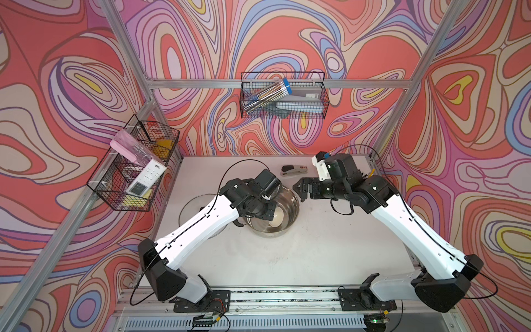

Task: Stir the soup with a spoon
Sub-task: Stir the soup in the pan with a stick.

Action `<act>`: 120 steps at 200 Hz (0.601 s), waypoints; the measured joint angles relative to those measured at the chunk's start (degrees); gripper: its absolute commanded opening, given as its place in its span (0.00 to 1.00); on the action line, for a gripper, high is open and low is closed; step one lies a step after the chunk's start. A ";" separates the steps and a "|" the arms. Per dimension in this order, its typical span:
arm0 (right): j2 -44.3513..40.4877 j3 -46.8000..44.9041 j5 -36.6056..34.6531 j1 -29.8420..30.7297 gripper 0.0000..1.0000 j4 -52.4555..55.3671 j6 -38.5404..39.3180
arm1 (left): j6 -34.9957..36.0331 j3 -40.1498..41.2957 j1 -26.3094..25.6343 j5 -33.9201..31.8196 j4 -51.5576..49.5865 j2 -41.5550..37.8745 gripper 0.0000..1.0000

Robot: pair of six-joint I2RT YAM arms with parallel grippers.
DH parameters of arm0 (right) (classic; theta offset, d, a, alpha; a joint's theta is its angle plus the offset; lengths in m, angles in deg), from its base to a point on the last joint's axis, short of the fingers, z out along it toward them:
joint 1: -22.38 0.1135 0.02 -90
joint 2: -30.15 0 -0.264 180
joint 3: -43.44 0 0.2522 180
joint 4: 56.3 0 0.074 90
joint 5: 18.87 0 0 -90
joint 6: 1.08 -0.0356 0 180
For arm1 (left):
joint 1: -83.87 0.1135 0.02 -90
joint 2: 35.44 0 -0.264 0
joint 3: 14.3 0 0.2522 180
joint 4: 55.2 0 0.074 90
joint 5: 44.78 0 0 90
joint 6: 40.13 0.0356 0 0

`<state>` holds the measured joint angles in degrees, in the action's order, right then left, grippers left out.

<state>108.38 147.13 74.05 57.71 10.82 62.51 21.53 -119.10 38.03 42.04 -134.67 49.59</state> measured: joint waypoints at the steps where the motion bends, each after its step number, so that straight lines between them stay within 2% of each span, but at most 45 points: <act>1: 0.02 0.00 0.02 0.00 0.98 -0.04 -0.02 | 0.00 0.00 0.00 -0.07 -0.09 -0.04 0.00; 75: 1.44 0.02 0.61 0.00 0.98 -1.01 -0.42 | -0.20 -0.20 0.94 -6.56 -5.29 0.00 0.00; 120: 1.44 0.02 0.02 0.00 0.98 -0.72 -0.15 | -0.15 -4.02 1.97 -11.91 -5.81 2.67 0.00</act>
<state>109.82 147.15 74.07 57.71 10.10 62.36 21.38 -123.12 40.00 30.13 -140.49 52.26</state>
